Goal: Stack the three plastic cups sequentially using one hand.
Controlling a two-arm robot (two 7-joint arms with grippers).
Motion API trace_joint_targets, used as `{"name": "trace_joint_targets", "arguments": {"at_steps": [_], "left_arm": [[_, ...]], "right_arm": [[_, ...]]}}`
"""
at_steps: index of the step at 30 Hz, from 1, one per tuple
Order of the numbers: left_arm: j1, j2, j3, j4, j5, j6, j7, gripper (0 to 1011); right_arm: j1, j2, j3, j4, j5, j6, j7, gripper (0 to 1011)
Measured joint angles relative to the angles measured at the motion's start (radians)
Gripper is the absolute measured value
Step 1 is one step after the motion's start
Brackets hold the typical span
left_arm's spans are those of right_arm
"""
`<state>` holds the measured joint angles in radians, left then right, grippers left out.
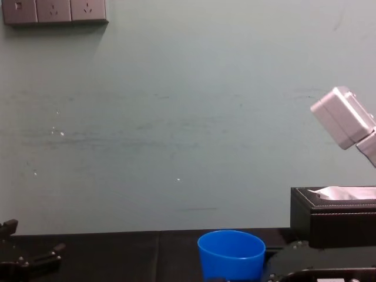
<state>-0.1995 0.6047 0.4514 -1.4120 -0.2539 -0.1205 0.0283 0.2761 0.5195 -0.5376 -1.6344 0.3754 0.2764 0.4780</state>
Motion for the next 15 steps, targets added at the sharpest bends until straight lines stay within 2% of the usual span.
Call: {"name": "trace_joint_targets", "arguments": {"at_steps": [12, 14, 15], "left_arm": [[0.0, 0.0, 0.0, 0.0, 0.0, 0.0, 0.0, 1000], [0.0, 0.0, 0.0, 0.0, 0.0, 0.0, 0.0, 1000], [0.0, 0.0, 0.0, 0.0, 0.0, 0.0, 0.0, 1000]], "right_arm": [[0.0, 0.0, -0.001, 0.002, -0.003, 0.0, -0.001, 717], [0.0, 0.0, -0.001, 0.001, -0.003, 0.0, -0.001, 738], [0.0, 0.0, -0.001, 0.001, -0.003, 0.0, -0.001, 786]]}}
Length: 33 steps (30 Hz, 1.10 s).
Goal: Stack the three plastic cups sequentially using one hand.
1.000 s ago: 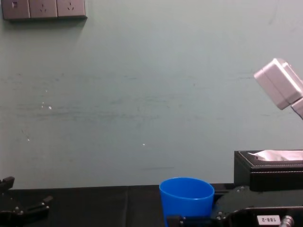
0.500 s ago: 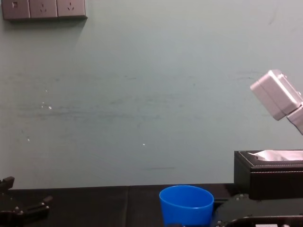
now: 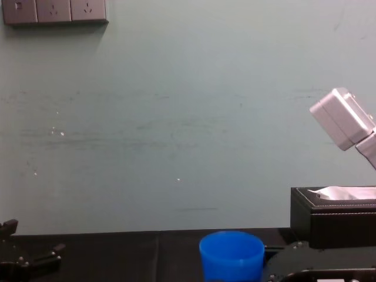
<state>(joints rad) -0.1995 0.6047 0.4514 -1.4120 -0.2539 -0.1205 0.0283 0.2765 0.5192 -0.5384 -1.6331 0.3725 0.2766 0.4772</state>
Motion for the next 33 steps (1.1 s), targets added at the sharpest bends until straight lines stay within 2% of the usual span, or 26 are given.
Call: {"name": "trace_joint_targets", "arguments": {"at_steps": [9, 17, 25, 31, 33], "left_arm": [[0.0, 0.0, 0.0, 0.0, 0.0, 0.0, 0.0, 1000], [0.0, 0.0, 0.0, 0.0, 0.0, 0.0, 0.0, 1000], [0.0, 0.0, 0.0, 0.0, 0.0, 0.0, 0.0, 1000], [0.0, 0.0, 0.0, 0.0, 0.0, 0.0, 0.0, 1000], [0.0, 0.0, 0.0, 0.0, 0.0, 0.0, 0.0, 1000]], "right_arm": [[-0.001, 0.001, 0.001, -0.001, 0.001, 0.001, 0.0, 997], [-0.001, 0.001, 0.001, -0.001, 0.002, 0.001, 0.0, 1000], [-0.044, -0.007, 0.069, -0.035, 0.036, -0.038, -0.049, 1000], [-0.107, 0.026, 0.137, -0.111, 0.046, -0.007, -0.112, 1000], [-0.138, 0.049, 0.166, -0.143, 0.054, 0.008, -0.122, 1000]]}}
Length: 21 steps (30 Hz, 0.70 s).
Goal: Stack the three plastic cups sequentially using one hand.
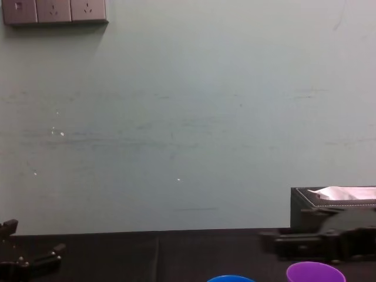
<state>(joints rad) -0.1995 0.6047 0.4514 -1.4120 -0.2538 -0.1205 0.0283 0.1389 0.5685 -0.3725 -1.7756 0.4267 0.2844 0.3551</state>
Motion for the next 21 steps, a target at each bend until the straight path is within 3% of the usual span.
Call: {"name": "trace_joint_targets", "arguments": {"at_steps": [3, 6, 11, 17, 21], "left_arm": [[0.0, 0.0, 0.0, 0.0, 0.0, 0.0, 0.0, 1000], [0.0, 0.0, 0.0, 0.0, 0.0, 0.0, 0.0, 1000], [0.0, 0.0, 0.0, 0.0, 0.0, 0.0, 0.0, 1000], [0.0, 0.0, 0.0, 0.0, 0.0, 0.0, 0.0, 1000], [0.0, 0.0, 0.0, 0.0, 0.0, 0.0, 0.0, 1000]], "right_arm": [[-0.036, 0.027, 0.03, -0.031, 0.009, 0.009, -0.006, 1000], [-0.108, 0.071, 0.081, -0.079, 0.024, 0.012, -0.013, 1000], [-0.197, 0.111, 0.129, -0.116, 0.032, 0.005, -0.022, 1000], [-0.278, 0.121, 0.153, -0.124, 0.02, 0.0, -0.044, 1000], [-0.301, 0.094, 0.155, -0.114, -0.005, 0.009, -0.089, 1000]]}}
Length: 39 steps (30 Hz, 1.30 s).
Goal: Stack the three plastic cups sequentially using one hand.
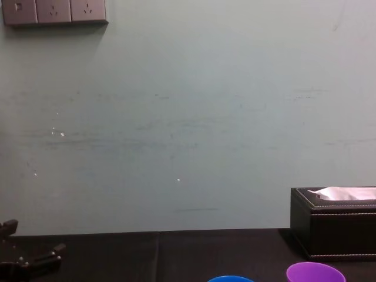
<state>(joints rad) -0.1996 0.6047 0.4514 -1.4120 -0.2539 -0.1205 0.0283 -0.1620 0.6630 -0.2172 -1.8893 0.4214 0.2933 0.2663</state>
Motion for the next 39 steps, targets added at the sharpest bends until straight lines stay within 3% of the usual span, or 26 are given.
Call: {"name": "trace_joint_targets", "arguments": {"at_steps": [1, 2, 7, 11, 39], "left_arm": [[0.0, 0.0, 0.0, 0.0, 0.0, 0.0, 0.0, 1000], [0.0, 0.0, 0.0, 0.0, 0.0, 0.0, 0.0, 1001], [0.0, 0.0, 0.0, 0.0, 0.0, 0.0, 0.0, 1000], [0.0, 0.0, 0.0, 0.0, 0.0, 0.0, 0.0, 1000], [0.0, 0.0, 0.0, 0.0, 0.0, 0.0, 0.0, 1000]], "right_arm": [[0.0, 0.0, 0.0, 0.0, 0.0, 0.0, 0.0, 1000], [-0.006, -0.027, -0.001, 0.01, -0.018, 0.009, -0.037, 1000], [-0.003, -0.08, -0.012, 0.024, -0.055, 0.03, -0.095, 1000], [0.006, -0.105, -0.021, 0.033, -0.074, 0.04, -0.112, 1000], [0.129, -0.224, -0.054, 0.142, -0.162, 0.079, -0.082, 1000]]}}
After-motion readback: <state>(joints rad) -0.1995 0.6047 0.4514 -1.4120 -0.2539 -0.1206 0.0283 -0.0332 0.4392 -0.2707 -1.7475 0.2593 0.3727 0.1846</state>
